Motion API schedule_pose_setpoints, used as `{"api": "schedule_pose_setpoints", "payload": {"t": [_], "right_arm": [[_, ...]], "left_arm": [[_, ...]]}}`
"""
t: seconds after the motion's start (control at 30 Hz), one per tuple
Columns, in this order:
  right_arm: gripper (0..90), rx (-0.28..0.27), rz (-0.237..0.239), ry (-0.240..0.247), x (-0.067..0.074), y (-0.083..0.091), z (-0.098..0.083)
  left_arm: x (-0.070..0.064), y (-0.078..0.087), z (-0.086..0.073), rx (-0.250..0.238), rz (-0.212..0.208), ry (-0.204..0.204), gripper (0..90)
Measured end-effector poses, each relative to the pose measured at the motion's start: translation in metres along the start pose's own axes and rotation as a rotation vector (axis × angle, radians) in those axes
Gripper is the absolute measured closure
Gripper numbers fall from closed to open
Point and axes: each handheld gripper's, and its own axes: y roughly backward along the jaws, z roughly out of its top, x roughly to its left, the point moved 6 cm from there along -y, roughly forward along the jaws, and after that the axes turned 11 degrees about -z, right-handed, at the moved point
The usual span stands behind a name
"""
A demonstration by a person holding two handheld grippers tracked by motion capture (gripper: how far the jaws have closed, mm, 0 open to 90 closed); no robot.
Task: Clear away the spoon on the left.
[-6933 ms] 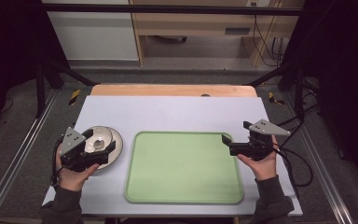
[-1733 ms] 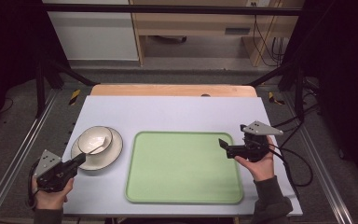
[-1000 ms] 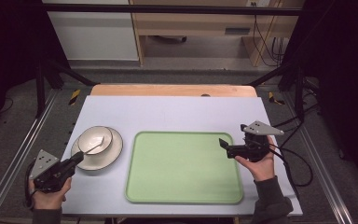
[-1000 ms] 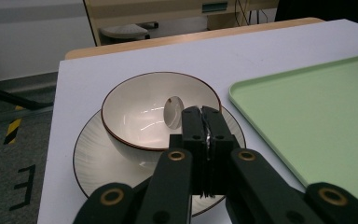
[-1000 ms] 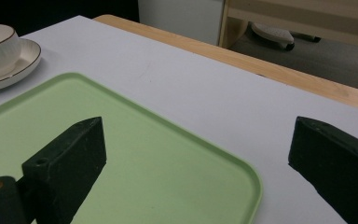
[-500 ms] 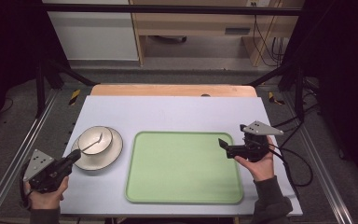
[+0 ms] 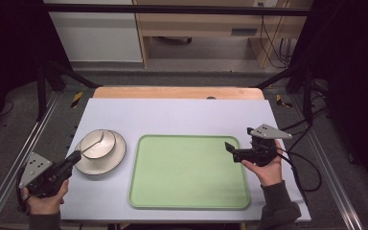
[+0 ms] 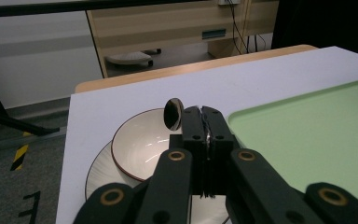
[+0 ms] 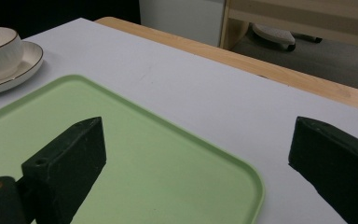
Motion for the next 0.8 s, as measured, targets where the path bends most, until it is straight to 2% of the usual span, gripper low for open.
{"api": "schedule_pose_setpoints", "payload": {"t": [0.33, 0.37, 0.8], "right_arm": [[4.1, 0.001, 0.0, -0.002, 0.0, 0.0, 0.0], [4.1, 0.001, 0.0, 0.0, 0.0, 0.0, 0.0], [4.2, 0.003, 0.001, -0.002, 0.0, 0.0, 0.0]], "left_arm": [[-0.009, 0.004, 0.013, -0.025, -0.006, -0.036, 88.8], [-0.01, 0.003, 0.014, -0.032, -0.007, -0.03, 88.8], [-0.024, -0.006, 0.03, -0.044, -0.038, -0.081, 88.8]]}}
